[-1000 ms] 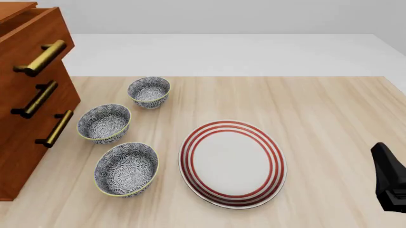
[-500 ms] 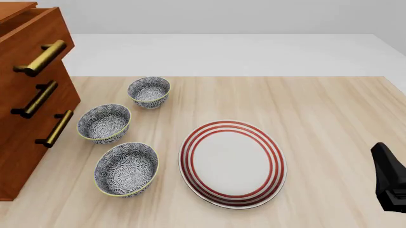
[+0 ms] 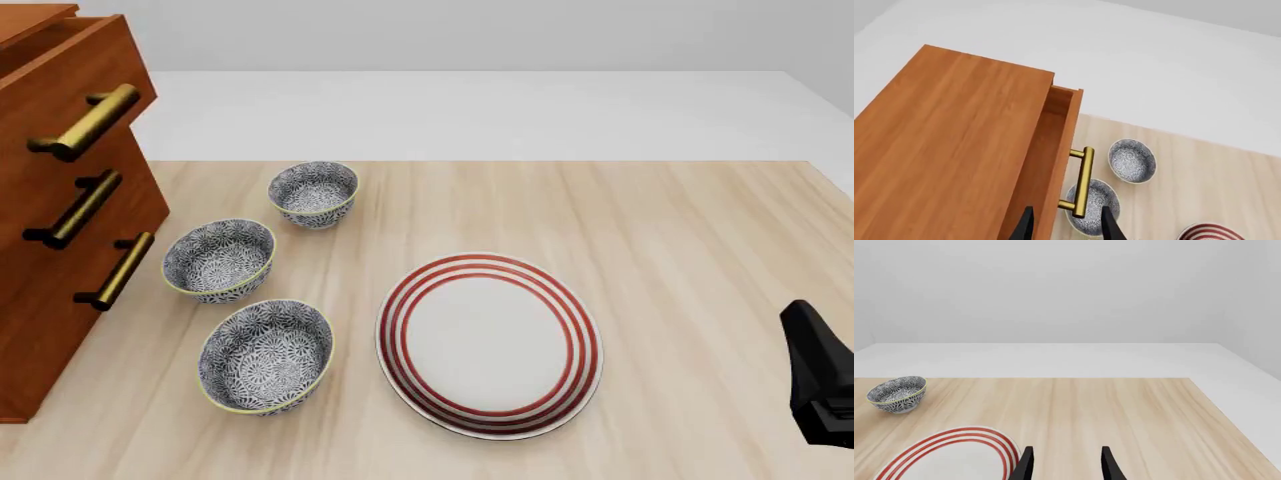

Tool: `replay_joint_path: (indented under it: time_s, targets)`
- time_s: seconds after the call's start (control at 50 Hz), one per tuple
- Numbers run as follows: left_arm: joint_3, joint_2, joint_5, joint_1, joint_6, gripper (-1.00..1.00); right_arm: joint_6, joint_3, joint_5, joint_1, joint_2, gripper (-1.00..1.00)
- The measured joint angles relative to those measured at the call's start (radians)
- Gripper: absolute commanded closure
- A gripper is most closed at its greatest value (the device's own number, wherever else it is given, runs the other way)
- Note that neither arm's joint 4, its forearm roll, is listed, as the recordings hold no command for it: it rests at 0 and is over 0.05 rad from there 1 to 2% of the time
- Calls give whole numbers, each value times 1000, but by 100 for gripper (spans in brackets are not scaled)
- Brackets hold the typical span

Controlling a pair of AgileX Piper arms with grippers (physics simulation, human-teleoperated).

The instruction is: Open the top drawer of the cabinet.

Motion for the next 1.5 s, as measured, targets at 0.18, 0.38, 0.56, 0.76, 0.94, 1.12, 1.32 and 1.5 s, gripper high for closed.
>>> replay_joint_path:
  time_s: [0.18,0.38,0.56,0.76,0.94,1.12,1.32,1.5]
  targets:
    - [22,13,-9,1,1,-100,0,0,0,0,0,-100]
    - [51,31,-26,2,4,-100,0,0,0,0,0,-100]
    - [78,46,-45,4,9,-100,0,0,0,0,0,-100]
    - [105,64,-72,8,16,-100,0,0,0,0,0,-100]
    - [123,80,-92,10,21,-100,0,0,0,0,0,-100]
    - [135,95,-107,14,21,-100,0,0,0,0,0,-100]
    - [139,108,-114,15,22,-100,0,0,0,0,0,-100]
    - [143,123,-122,16,24,-100,0,0,0,0,0,-100]
